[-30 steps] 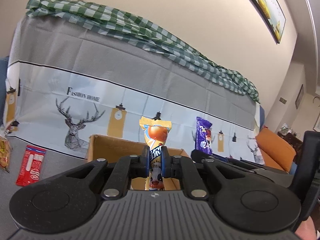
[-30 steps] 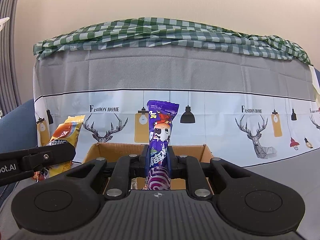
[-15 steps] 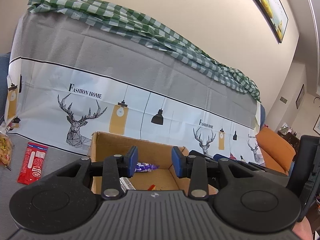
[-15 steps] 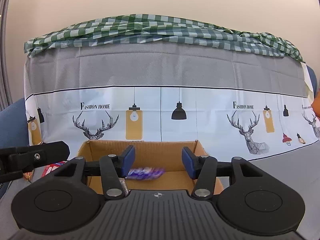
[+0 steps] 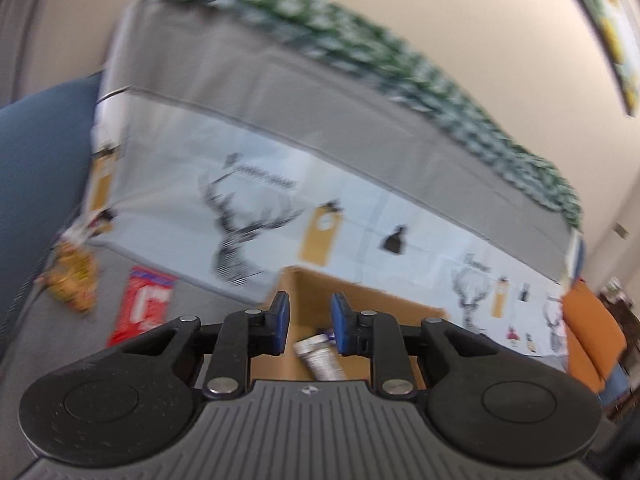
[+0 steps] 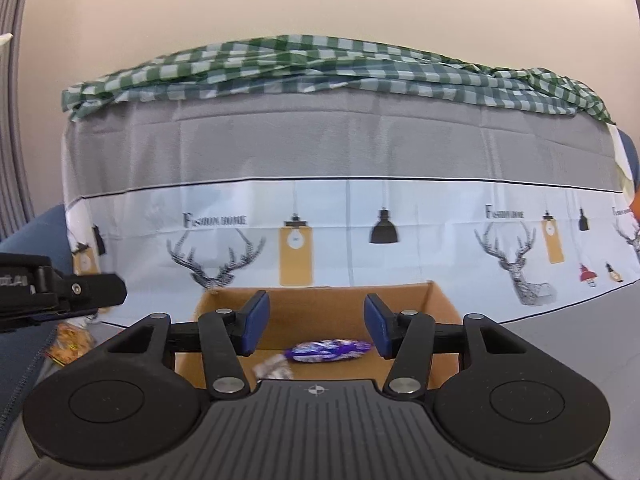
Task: Organize snacks
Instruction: 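Move both empty tools back to the remaining snacks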
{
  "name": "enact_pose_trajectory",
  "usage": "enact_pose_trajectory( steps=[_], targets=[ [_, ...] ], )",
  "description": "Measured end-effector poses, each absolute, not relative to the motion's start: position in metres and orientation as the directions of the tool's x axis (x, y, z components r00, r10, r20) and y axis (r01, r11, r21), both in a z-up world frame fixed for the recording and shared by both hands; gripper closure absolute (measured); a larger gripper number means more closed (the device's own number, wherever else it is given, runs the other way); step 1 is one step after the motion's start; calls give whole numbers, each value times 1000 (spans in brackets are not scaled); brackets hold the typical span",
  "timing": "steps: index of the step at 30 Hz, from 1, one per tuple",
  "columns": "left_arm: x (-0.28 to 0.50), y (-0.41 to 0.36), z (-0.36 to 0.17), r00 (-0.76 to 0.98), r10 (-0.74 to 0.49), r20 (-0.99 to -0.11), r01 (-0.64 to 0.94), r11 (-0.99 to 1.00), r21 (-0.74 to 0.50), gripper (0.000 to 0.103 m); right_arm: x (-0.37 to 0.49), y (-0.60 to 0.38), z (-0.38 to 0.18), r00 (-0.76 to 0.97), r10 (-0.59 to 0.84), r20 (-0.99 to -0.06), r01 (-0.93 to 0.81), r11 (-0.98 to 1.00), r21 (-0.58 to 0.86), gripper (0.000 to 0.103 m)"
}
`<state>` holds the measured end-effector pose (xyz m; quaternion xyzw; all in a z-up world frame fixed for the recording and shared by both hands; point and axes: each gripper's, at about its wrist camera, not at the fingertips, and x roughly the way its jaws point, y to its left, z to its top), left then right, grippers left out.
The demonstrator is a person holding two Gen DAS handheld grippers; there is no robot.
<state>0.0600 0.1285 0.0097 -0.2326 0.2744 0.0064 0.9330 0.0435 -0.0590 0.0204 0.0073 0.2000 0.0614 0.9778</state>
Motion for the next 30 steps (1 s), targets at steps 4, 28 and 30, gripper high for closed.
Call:
enact_pose_trajectory(
  steps=[4,28,30],
  targets=[
    [63,163,5,809,-57,-586,-228,887,-401,79,36,-32,21,909,187,-373,-175,982,66,60],
    [64,257,-30,686,36,-727,-380,870,-315,78,1,99,-8,843,342,-415,-337,937,88,63],
    [65,261,-32,682,41,-730,-388,867,-313,78,3,106,-14,842,337,-420,-332,939,88,63]
  ],
)
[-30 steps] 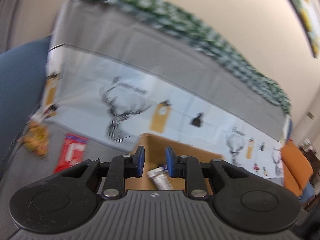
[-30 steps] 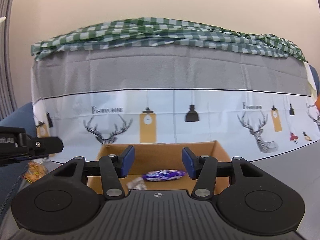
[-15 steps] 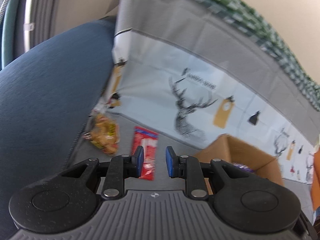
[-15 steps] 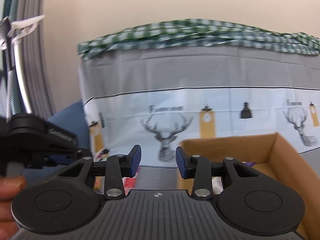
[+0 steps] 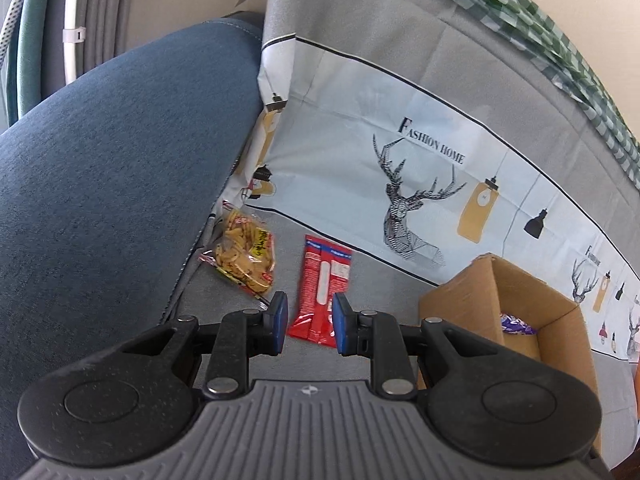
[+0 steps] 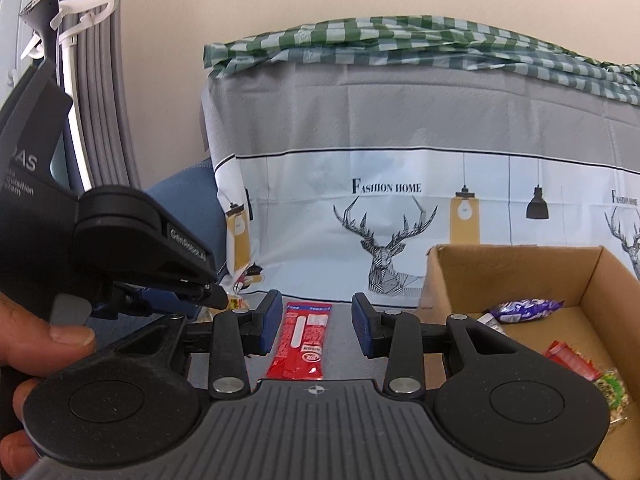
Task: Organize snacks
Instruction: 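Move both empty tools back to the remaining snacks, then grasp the clear cracker bag with the left tool while the right tool grasps the red packet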
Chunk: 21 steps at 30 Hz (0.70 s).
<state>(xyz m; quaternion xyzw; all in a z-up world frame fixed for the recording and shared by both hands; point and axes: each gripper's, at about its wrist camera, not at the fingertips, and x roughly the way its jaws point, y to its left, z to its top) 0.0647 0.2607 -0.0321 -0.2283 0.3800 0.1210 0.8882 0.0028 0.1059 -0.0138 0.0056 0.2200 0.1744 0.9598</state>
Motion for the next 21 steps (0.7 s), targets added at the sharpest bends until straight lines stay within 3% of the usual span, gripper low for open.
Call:
enact_pose_trajectory(
  steps=[5,9,13,15,21],
  targets=[
    [66,279,-39,669,82,-739,-441,844,-305,77,21,130,-41,838,304,-453,-298,951,85,61],
    [71,292,-45,663,125,-738,-469,838,-280,77,53,146,-74,818,259,-514,-260,963,71,45],
    [84,292,-51,662,159,-732,-465,854,-235,66,80,153,-99,803,226,-552,-222,972,75,34],
    [93,292,-57,657,173,-734,-458,865,-206,58,89,157,-110,799,216,-562,-218,974,64,23],
    [127,286,-74,655,185,-733,-386,915,-114,47,108,171,-139,758,225,-613,-258,965,36,21]
  ],
)
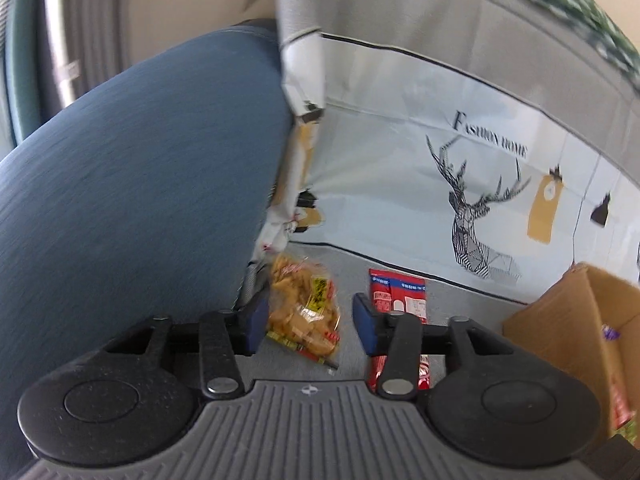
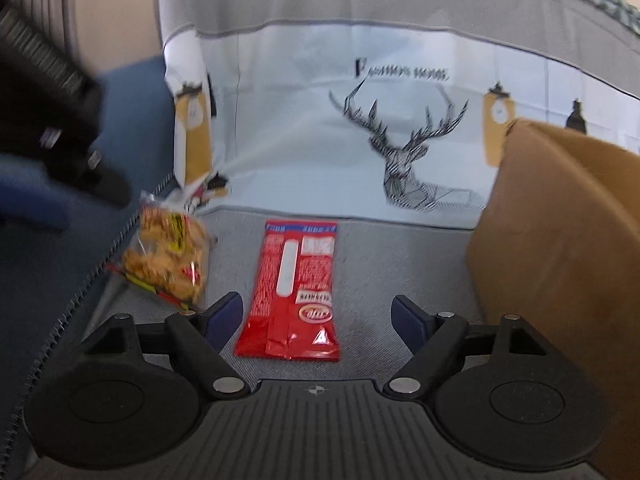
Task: Organize snacks
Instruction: 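Grasp the clear cracker bag with the left tool while the right tool grasps the red packet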
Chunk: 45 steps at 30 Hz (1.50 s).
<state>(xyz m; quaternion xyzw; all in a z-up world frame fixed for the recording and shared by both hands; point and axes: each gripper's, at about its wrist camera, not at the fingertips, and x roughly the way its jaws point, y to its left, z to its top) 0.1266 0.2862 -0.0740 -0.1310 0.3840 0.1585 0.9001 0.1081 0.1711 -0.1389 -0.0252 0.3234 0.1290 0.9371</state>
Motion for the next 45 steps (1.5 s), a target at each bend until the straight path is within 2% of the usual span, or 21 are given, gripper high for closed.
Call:
enact_pose_trajectory(
  steps=[1,2,3,5,10,13,14,15,19,20,22,26,28,29,30,33,37,40,41,42,45],
  targets=[
    [132,284,-78,654,188,-733,-374,922,-98,43,111,171,-144,746,222,-628,-258,966,35,22],
    [137,282,-81,652,190,-734,-362,929,-81,40,113,171,-149,733,224,-642,-263,964,35,29],
    [143,280,-85,648,195,-736,-346,936,-58,38,114,169,-153,727,243,-642,-279,959,47,44],
    [154,272,-95,633,220,-742,-323,946,4,32,110,166,-154,742,265,-616,-303,952,44,59],
    [176,253,-118,607,295,-738,-292,946,138,12,98,154,-152,779,217,-588,-251,968,26,61],
    [186,245,-138,575,328,-750,-273,940,203,12,86,149,-154,791,158,-591,-196,981,-1,61],
    [188,247,-145,563,326,-759,-277,940,198,13,82,148,-155,794,130,-593,-174,985,-17,71],
    [188,247,-150,557,342,-757,-288,934,210,16,78,145,-157,791,109,-602,-158,987,-30,87],
    [184,251,-150,537,446,-716,-340,891,300,64,64,142,-158,785,117,-609,-188,981,-54,90],
    [182,255,-145,542,430,-722,-345,897,275,70,63,142,-158,780,123,-613,-198,979,-55,93],
    [177,260,-137,555,398,-730,-338,910,239,76,61,139,-157,773,131,-621,-208,977,-54,93],
    [155,265,-118,565,319,-761,-358,926,123,77,68,134,-151,750,162,-641,-220,975,-11,92],
    [135,264,-99,574,283,-768,-376,925,60,78,76,136,-150,741,166,-650,-204,979,17,78],
    [124,261,-88,582,280,-764,-384,922,45,78,79,137,-150,744,166,-647,-198,980,25,58],
    [110,260,-74,591,273,-759,-394,919,24,78,81,139,-149,757,162,-633,-189,982,25,46],
    [67,255,-41,617,243,-748,-445,892,-77,77,91,147,-150,787,136,-601,-166,986,6,28],
    [37,236,-22,652,259,-712,-468,877,-110,77,109,156,-159,801,113,-588,-156,987,-23,18],
    [49,229,-20,666,230,-710,-442,888,-128,77,118,157,-164,799,98,-593,-146,989,-34,18],
    [53,229,-20,667,229,-709,-439,889,-127,77,119,156,-164,797,112,-594,-154,988,-21,26],
    [56,229,-19,668,228,-708,-441,888,-131,77,120,155,-164,792,142,-594,-176,984,0,48],
    [61,234,-20,671,218,-708,-448,880,-154,77,114,157,-162,804,137,-578,-196,980,-41,55]
  ],
)
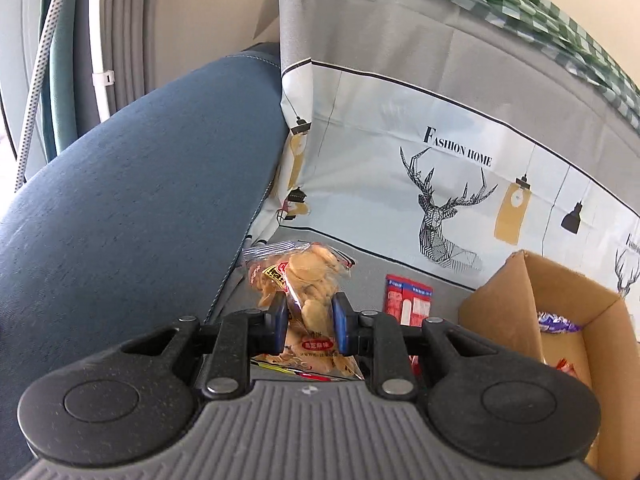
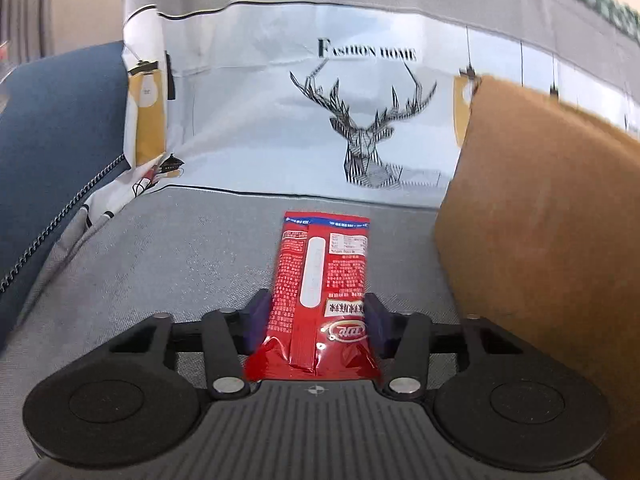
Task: Organize snacks
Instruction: 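Grasp the clear cracker bag with the left tool while the right tool grasps the red packet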
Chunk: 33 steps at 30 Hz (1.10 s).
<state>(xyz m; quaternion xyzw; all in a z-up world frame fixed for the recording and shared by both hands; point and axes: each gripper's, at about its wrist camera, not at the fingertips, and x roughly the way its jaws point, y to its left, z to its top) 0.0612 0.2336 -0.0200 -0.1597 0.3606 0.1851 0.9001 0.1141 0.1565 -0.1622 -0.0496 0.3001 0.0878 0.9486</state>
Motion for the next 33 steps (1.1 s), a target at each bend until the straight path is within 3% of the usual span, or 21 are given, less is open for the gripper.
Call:
enact_pose_trajectory(
  steps=[8,16,21,28,30,33],
  targets=[
    [68,251,-27,660,166,-733,-454,865,-213,77,82,137,-135,746,178,-642,-267,963,-44,59],
    [71,251,-58,586,7,-810,-357,900,-251,77,0,115,-80,615,235,-752,-374,927,-16,58],
    [77,235,-86,475,-47,-879,-261,946,-192,77,-18,118,-102,566,253,-785,-389,921,16,58],
    [81,230,-111,404,-5,-915,-255,960,-118,75,-6,123,-133,492,230,-840,-367,929,39,53],
    [81,229,-110,407,11,-913,-259,960,-103,71,-2,123,-131,495,231,-837,-369,929,38,51],
    [81,228,-108,414,40,-909,-266,961,-79,53,2,123,-130,498,236,-834,-371,928,41,45]
  ],
)
